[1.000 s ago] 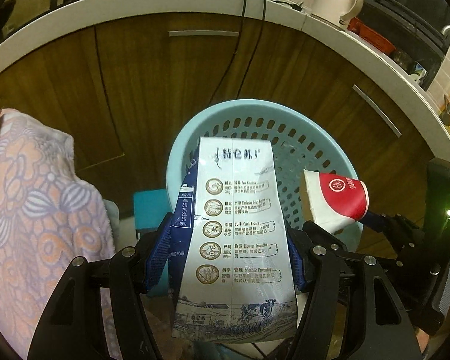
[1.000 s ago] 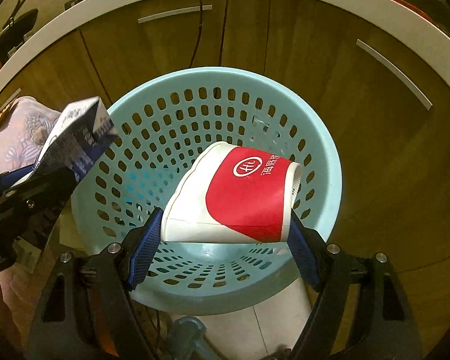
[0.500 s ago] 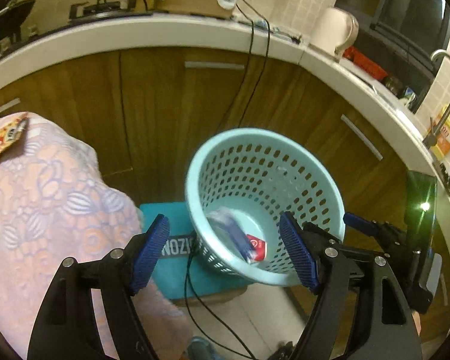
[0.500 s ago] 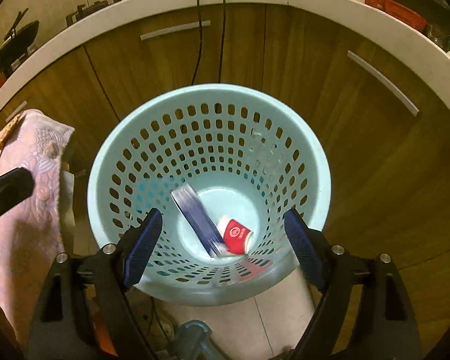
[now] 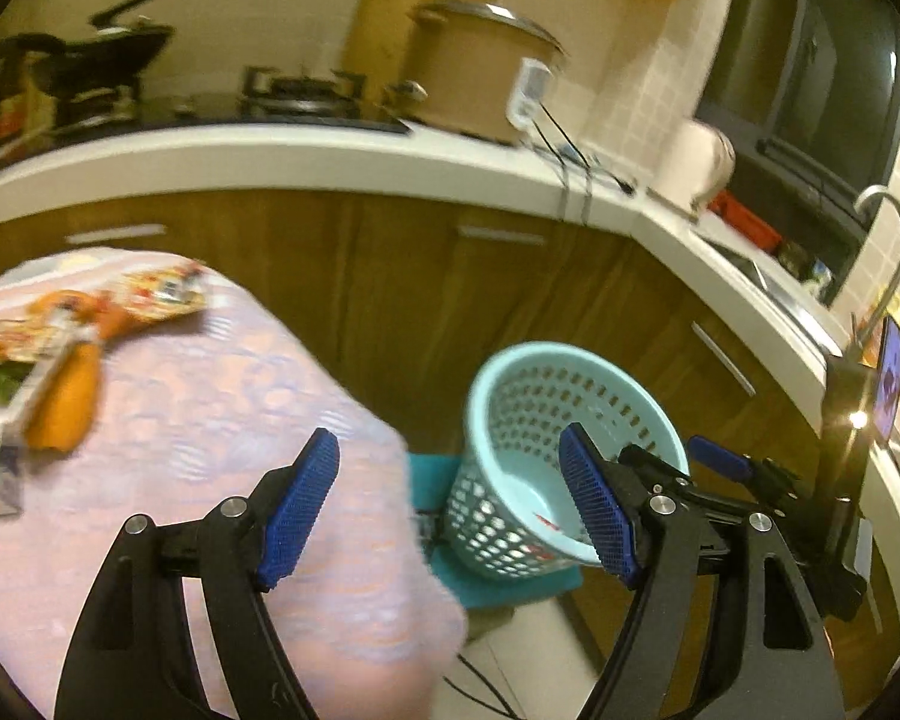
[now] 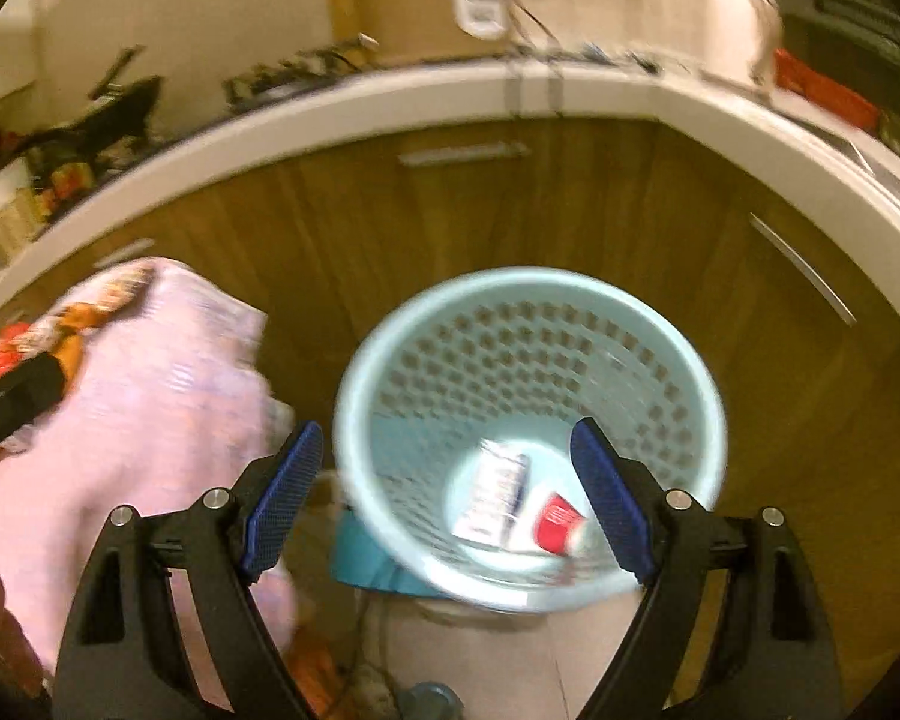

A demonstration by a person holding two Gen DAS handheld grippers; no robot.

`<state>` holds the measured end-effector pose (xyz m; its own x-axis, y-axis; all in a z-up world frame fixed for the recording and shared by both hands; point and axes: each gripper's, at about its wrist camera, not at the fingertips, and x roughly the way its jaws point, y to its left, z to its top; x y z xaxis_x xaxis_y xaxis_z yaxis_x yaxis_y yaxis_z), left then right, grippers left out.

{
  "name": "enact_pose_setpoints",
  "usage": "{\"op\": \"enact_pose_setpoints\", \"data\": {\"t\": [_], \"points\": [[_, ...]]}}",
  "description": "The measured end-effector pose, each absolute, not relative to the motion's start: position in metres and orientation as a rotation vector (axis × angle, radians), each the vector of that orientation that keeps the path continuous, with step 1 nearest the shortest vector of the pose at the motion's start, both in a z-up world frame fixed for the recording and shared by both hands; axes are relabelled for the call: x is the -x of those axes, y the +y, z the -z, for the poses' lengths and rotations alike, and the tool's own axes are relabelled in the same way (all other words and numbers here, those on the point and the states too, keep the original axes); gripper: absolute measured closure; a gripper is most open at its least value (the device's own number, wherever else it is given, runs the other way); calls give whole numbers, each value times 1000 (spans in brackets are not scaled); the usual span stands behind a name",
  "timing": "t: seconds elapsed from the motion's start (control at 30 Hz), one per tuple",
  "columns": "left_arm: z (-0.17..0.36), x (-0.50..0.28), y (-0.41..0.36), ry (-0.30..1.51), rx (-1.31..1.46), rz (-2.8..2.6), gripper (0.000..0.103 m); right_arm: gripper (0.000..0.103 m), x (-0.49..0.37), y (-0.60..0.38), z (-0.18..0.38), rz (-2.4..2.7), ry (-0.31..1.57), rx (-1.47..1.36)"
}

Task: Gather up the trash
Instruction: 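Move both tools back to the table and grasp the orange soy milk cup with the left tool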

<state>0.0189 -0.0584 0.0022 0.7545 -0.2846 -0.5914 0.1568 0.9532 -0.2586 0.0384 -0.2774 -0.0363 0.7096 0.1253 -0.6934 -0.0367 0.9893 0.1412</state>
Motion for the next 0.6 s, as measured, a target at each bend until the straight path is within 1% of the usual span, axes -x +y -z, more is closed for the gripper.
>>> {"op": "enact_pose_setpoints", "data": {"t": [0.2,0.4,0.47,0.6], "points": [[-22,9,5,602,268,123,29,23,-31,-207,5,-246,690,-80],[-33,37,79,544,316,-64,29,24,-30,-132,-9,-376,656,-7],[-34,46,106,536,335,-133,29,27,-31,-109,-11,-420,636,9],[-29,61,155,528,367,-258,29,29,-33,-63,-10,-524,603,27]]}}
